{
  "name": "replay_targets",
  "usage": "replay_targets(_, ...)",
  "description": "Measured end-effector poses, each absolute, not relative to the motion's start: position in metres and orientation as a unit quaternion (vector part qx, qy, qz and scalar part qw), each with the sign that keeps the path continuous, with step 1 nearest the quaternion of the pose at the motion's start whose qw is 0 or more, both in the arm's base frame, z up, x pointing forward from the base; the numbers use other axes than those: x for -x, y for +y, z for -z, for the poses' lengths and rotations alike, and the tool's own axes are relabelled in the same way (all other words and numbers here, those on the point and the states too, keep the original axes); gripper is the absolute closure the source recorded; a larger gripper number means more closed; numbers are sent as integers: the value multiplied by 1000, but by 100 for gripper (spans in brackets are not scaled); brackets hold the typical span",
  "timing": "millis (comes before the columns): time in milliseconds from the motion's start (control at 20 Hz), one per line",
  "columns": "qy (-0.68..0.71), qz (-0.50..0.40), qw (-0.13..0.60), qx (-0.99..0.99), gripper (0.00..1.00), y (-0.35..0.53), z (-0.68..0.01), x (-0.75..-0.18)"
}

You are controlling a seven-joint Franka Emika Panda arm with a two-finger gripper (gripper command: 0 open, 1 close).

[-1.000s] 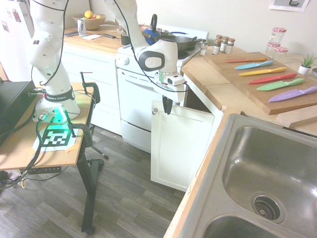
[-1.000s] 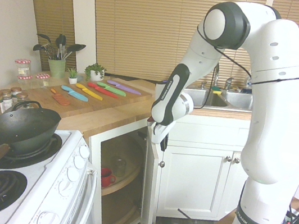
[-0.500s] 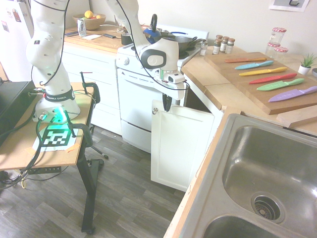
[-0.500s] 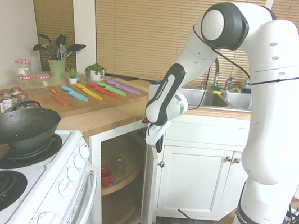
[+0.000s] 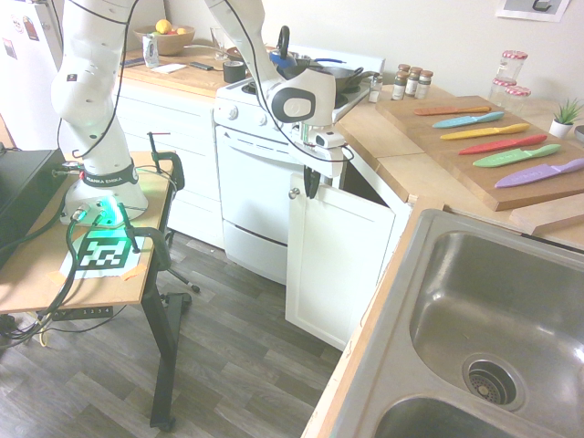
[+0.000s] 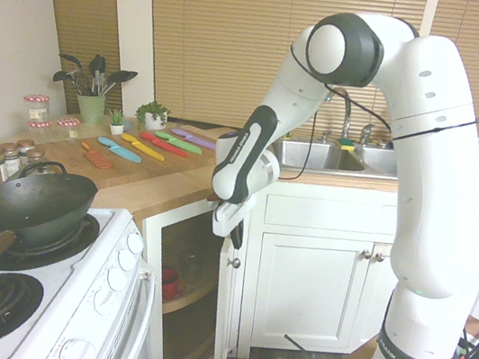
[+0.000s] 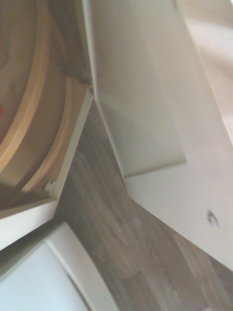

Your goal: Close the cabinet

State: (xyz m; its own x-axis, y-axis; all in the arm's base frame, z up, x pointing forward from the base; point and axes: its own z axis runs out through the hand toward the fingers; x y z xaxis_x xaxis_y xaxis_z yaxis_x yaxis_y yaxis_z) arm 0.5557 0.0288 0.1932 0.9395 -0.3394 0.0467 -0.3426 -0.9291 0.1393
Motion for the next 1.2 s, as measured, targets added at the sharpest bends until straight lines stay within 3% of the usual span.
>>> replay_targets(800, -197, -38, 56, -978, 100, 129, -234, -608)
replay_targets(1200, -222, -48, 35, -973, 100, 86, -247, -583)
